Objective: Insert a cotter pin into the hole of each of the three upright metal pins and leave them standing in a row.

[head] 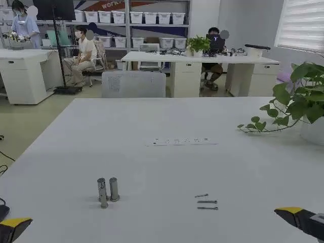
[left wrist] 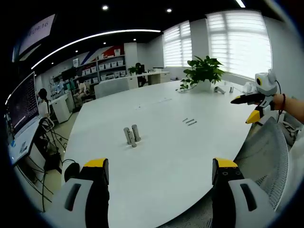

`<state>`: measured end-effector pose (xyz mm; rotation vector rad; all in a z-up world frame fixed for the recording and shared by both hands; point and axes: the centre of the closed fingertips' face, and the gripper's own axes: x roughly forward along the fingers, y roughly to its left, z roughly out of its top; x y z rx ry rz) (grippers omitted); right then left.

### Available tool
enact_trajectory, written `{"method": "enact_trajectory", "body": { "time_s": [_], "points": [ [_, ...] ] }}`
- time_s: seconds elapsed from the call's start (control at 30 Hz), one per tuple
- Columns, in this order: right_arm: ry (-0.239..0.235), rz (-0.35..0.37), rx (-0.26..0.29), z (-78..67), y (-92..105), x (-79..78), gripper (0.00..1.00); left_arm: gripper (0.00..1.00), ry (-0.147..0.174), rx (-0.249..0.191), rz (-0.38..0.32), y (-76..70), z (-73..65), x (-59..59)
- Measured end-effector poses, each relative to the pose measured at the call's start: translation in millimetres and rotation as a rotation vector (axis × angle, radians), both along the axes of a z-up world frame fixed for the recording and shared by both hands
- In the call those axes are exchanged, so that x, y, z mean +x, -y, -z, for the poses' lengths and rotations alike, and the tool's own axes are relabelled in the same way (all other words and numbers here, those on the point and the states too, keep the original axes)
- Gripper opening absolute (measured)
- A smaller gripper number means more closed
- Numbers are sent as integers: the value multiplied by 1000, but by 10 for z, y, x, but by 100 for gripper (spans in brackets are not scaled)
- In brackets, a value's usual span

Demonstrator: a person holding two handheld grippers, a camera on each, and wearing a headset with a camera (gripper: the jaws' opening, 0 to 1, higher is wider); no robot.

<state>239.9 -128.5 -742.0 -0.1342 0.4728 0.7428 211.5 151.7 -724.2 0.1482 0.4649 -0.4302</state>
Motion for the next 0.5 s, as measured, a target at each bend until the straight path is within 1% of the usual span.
{"method": "enact_trajectory", "body": {
  "time_s": [0.2, 0.5],
  "points": [
    [-4, 6, -2, 21, 24, -23, 91, 82, -1, 0, 7, 26, -1, -5],
    [0, 7, -2, 13, 45, -52, 92, 82, 9, 1, 9, 31, -36, 1]
  ]
}}
